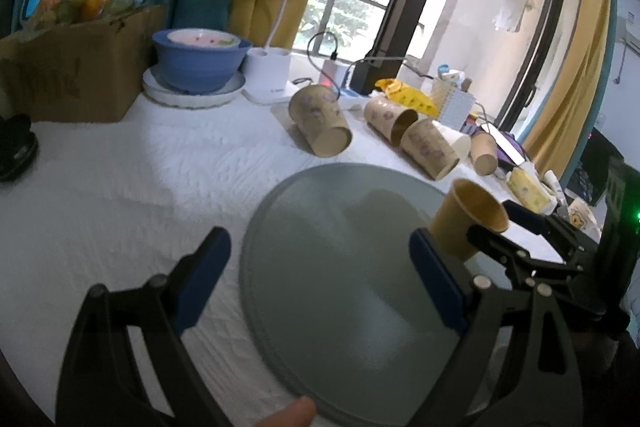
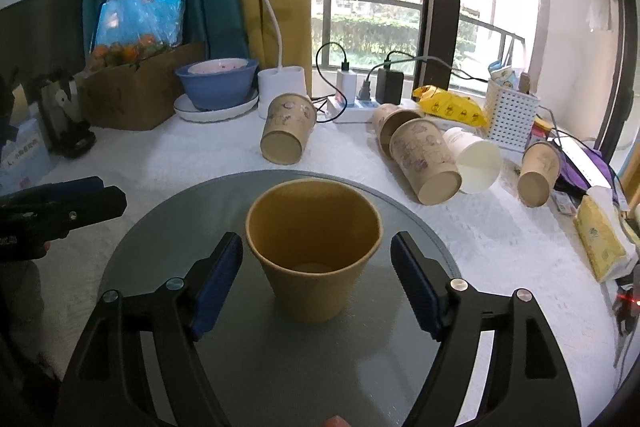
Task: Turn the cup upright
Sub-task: 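Open the right tool and pull it back from the cup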
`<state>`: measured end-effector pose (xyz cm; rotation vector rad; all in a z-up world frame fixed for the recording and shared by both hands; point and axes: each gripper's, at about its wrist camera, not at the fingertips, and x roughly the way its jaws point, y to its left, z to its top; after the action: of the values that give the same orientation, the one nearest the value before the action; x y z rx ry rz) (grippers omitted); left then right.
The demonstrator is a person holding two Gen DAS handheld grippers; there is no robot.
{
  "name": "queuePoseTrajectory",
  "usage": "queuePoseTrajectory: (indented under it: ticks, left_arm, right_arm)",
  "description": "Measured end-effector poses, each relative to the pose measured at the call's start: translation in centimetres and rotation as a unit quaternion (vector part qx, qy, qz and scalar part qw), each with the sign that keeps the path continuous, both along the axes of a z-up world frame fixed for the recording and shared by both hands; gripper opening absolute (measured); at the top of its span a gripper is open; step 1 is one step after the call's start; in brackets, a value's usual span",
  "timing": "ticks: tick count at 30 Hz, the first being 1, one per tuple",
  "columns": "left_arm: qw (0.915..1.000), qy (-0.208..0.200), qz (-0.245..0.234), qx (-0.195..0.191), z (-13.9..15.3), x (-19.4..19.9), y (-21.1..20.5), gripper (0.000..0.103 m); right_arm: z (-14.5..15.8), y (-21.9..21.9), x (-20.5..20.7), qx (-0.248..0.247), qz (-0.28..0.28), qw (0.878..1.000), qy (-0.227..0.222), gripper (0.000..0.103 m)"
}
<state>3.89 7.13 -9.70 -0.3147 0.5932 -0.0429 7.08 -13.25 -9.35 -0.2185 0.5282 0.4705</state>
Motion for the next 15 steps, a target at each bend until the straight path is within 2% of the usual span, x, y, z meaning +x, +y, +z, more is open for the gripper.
queuePoseTrajectory:
  ticks: [15]
  left_arm:
    - [0.9972, -0.068, -0.030, 0.013, 6.1, -4.5, -4.2, 0.092]
  right_arm:
    - [6.5, -4.2, -6.4, 0.035, -0.029, 0.996, -0.072, 0.079]
